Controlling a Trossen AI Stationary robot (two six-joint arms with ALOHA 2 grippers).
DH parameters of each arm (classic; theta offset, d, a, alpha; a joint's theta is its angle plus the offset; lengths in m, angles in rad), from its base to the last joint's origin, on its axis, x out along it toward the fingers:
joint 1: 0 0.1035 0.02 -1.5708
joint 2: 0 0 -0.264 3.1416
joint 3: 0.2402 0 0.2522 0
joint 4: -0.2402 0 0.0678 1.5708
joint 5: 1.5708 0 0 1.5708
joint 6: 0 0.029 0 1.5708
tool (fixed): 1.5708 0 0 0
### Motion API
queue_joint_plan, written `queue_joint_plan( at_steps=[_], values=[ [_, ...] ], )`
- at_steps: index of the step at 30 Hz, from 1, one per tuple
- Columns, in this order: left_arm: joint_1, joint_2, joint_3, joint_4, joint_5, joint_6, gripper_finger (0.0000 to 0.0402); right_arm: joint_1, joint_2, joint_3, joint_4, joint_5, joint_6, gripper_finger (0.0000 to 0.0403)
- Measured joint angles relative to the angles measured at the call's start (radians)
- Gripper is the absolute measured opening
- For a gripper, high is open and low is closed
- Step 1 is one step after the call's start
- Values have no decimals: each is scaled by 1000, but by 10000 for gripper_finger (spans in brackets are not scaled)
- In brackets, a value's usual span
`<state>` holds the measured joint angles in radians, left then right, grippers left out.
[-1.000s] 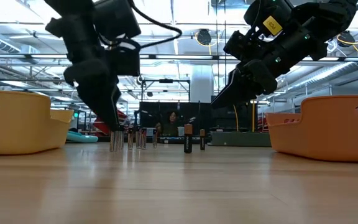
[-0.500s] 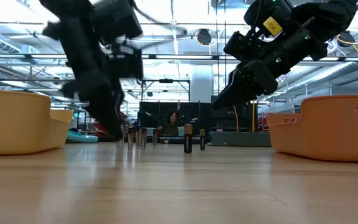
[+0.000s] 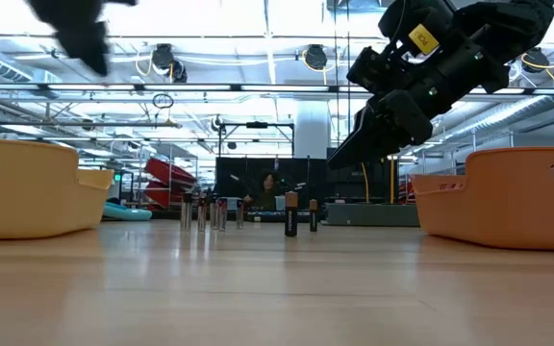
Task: Sort batteries
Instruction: Put the silver battery into the yellow bin, then put the brown battery into the orange bin
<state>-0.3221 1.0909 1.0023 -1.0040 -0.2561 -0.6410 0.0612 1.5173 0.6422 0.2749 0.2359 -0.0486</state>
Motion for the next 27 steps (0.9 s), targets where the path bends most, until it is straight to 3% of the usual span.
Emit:
queue_joint_plan(
  at_steps=[3,7,13,16,22,27],
  values=[
    [-56,-39,-49,-61,10,-162,67,0,0,0,0,1,-4,134],
    [-102,-33,-163,-5,79,-292,84,0,0,0,0,1,-5,134],
    [-130,17,-303,67,111,-349,89,14,-3,10,0,82,-39,135],
    [-136,29,-307,103,61,-330,90,13,-4,76,-87,67,-59,141],
    [-168,32,-305,117,-85,-258,108,-11,5,275,-462,-14,-69,172],
    [-215,32,-305,132,-287,-216,130,-7,34,399,-588,-80,-33,184]
  ],
)
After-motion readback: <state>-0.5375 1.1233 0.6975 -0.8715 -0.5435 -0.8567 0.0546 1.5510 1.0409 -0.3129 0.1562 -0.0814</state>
